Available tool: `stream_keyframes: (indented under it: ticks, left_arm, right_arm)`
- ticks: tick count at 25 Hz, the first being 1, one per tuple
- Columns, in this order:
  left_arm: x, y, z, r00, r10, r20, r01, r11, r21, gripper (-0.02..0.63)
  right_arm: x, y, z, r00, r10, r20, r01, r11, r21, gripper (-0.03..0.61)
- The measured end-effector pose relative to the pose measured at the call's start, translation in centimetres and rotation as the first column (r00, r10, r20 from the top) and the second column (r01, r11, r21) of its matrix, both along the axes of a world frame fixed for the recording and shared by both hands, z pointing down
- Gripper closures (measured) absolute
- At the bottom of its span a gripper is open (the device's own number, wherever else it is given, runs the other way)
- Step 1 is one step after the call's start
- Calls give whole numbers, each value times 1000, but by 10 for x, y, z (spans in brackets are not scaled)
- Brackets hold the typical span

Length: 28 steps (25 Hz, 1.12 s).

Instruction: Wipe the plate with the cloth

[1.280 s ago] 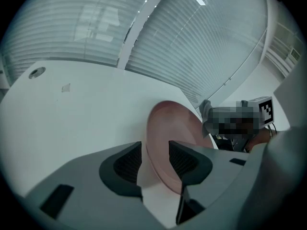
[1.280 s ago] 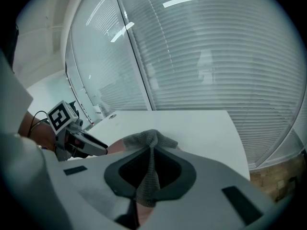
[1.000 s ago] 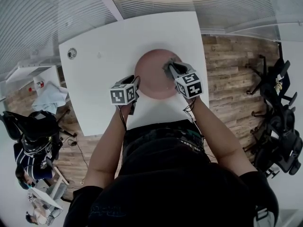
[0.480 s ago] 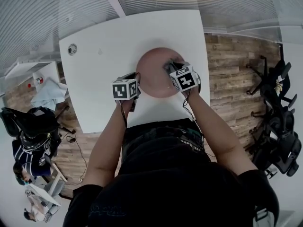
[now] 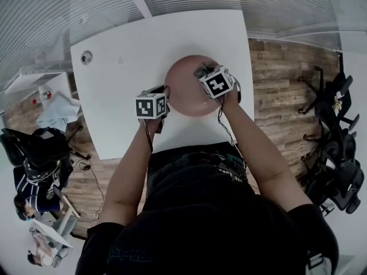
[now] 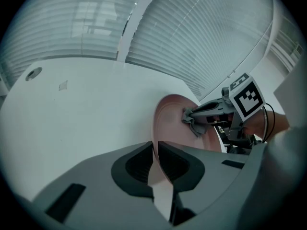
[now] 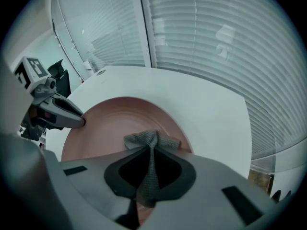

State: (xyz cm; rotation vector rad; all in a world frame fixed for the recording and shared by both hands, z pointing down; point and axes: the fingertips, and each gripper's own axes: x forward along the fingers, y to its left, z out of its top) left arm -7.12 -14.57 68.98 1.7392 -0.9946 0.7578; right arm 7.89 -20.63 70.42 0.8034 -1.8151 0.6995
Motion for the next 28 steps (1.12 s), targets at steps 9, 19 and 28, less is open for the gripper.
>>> stream_keyframes:
  ticks: [9, 19, 28]
  left_arm:
    - [0, 0, 0, 1000, 6, 3, -6, 1000, -5, 563]
    - [0, -1, -1, 1000, -28, 12, 27, 999, 18, 565]
    - [-3, -6, 0, 998, -51, 34, 50, 998, 44, 584]
  right_arm:
    - [-50, -12, 0, 986, -161, 45, 160, 986, 43, 540]
    - [-118, 21, -3, 919, -355, 173, 356, 934, 28, 540]
    - [-130, 76, -5, 865, -440, 243, 457, 889, -19, 540]
